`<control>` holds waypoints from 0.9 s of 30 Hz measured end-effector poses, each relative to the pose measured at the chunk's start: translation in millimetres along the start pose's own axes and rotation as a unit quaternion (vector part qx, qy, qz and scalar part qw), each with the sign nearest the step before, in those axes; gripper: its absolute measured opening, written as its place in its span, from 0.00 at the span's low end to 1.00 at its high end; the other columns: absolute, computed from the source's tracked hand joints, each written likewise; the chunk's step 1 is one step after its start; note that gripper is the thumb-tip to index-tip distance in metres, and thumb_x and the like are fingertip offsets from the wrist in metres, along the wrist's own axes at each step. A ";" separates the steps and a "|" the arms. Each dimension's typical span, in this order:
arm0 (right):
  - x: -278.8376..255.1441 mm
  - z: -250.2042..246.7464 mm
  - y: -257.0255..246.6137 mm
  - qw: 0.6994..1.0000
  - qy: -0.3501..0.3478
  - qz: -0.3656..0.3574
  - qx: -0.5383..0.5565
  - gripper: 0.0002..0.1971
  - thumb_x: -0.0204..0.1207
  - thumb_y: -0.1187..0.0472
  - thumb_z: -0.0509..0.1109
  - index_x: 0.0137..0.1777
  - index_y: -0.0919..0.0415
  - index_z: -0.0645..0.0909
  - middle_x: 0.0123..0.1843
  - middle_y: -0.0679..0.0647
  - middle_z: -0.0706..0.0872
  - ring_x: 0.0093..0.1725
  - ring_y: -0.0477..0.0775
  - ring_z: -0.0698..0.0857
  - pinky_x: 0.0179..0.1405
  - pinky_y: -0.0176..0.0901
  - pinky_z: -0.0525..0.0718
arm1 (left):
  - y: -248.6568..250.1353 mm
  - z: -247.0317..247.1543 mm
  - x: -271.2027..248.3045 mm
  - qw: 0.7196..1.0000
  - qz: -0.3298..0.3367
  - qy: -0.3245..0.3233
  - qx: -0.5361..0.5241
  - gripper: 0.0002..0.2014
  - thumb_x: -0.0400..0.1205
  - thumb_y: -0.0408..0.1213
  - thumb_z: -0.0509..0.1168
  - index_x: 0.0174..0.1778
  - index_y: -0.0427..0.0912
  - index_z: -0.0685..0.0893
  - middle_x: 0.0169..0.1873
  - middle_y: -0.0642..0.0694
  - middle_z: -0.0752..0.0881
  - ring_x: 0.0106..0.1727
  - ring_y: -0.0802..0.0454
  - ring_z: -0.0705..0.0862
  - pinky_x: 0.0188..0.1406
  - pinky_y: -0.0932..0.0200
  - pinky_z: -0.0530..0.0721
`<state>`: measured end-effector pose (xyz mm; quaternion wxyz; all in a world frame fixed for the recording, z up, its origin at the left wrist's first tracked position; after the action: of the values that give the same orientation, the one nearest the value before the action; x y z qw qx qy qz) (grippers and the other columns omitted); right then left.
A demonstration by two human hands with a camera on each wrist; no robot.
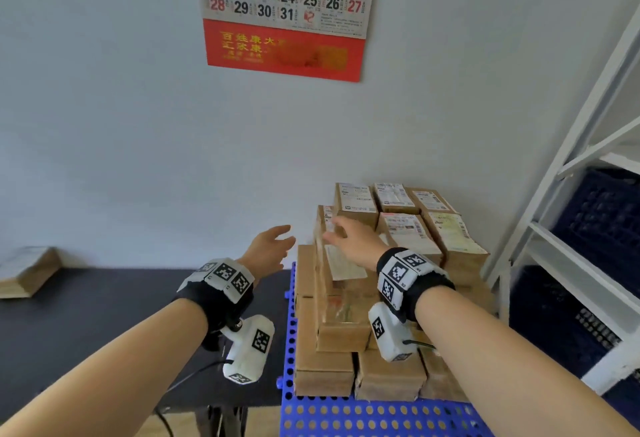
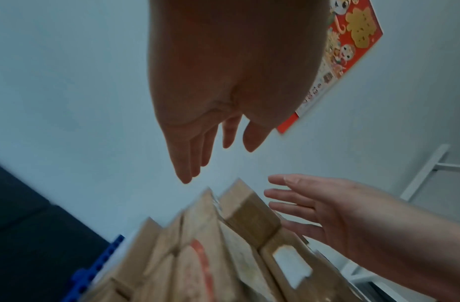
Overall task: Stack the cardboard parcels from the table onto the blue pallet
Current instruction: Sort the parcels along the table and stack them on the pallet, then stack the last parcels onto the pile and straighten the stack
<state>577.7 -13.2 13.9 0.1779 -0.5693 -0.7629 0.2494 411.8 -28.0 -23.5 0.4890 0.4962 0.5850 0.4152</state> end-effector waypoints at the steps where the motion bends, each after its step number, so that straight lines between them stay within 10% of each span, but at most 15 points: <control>1: 7.6 15.3 -14.9 1.000 -0.004 -0.002 0.014 0.28 0.84 0.50 0.58 0.80 0.61 0.62 0.81 0.57 0.67 0.79 0.56 0.67 0.77 0.49 0.66 | -7.3 -22.0 -1.7 1.000 -0.005 0.004 0.010 0.21 0.85 0.37 0.60 0.76 0.44 0.70 0.58 0.41 0.78 0.57 0.45 0.78 0.56 0.51 0.78; 6: 42.3 104.1 -82.0 0.996 -0.038 0.006 0.083 0.25 0.84 0.52 0.60 0.78 0.63 0.66 0.78 0.57 0.71 0.77 0.54 0.70 0.72 0.43 0.68 | -58.9 -136.2 -9.0 0.998 -0.035 0.029 0.051 0.22 0.84 0.30 0.59 0.76 0.39 0.70 0.39 0.45 0.79 0.46 0.45 0.78 0.42 0.55 0.76; 17: 92.1 290.3 -199.7 0.984 -0.147 0.006 0.100 0.25 0.84 0.53 0.60 0.77 0.65 0.69 0.75 0.60 0.74 0.74 0.57 0.73 0.74 0.46 0.68 | -186.6 -347.3 -43.6 0.977 -0.130 0.162 0.043 0.20 0.84 0.34 0.59 0.74 0.41 0.72 0.51 0.42 0.79 0.37 0.54 0.78 0.25 0.69 0.78; 27: 168.3 410.3 -267.0 0.970 -0.221 -0.004 0.101 0.26 0.84 0.54 0.60 0.78 0.66 0.67 0.78 0.59 0.71 0.77 0.57 0.69 0.77 0.47 0.65 | -261.1 -464.9 -20.5 0.954 -0.197 0.225 -0.010 0.20 0.84 0.32 0.59 0.73 0.39 0.73 0.54 0.42 0.78 0.52 0.45 0.77 0.41 0.56 0.79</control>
<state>93.0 14.1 -165.9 0.0623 -0.4759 -0.7564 0.4444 -90.8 -91.0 -191.6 0.4218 0.2603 0.7618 0.4171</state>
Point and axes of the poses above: each hand's wrist, its own x-axis towards the middle knuckle, its own z-axis out of the palm, y = z × x, the point moved 5 cm from there along x, towards the middle knuckle
